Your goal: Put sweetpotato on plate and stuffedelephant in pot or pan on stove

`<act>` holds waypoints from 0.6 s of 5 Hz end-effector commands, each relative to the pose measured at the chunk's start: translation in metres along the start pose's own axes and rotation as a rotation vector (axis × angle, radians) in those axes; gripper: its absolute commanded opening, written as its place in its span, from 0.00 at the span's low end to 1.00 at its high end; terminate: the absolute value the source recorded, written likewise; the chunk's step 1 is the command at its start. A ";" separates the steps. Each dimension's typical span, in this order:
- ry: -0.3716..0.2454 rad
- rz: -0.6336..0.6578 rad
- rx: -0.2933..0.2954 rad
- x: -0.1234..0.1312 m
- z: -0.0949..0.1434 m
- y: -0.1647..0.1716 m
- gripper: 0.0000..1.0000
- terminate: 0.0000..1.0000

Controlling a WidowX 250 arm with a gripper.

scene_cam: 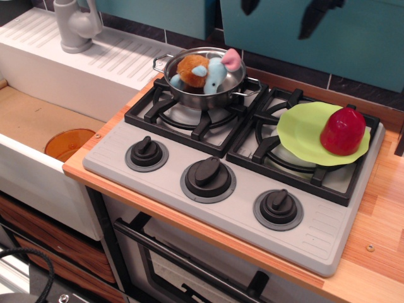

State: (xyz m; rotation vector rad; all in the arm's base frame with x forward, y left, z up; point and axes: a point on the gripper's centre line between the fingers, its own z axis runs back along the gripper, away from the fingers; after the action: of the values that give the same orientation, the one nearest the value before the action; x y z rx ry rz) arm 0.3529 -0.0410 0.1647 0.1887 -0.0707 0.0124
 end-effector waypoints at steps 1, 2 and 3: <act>-0.066 0.012 0.017 -0.016 0.041 0.010 1.00 0.00; -0.082 0.064 -0.006 -0.031 0.031 -0.022 1.00 0.00; -0.104 0.106 -0.067 -0.030 0.017 -0.043 1.00 0.00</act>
State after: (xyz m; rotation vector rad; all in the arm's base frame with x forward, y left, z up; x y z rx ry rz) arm 0.3163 -0.0868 0.1454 0.1283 -0.1187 0.0982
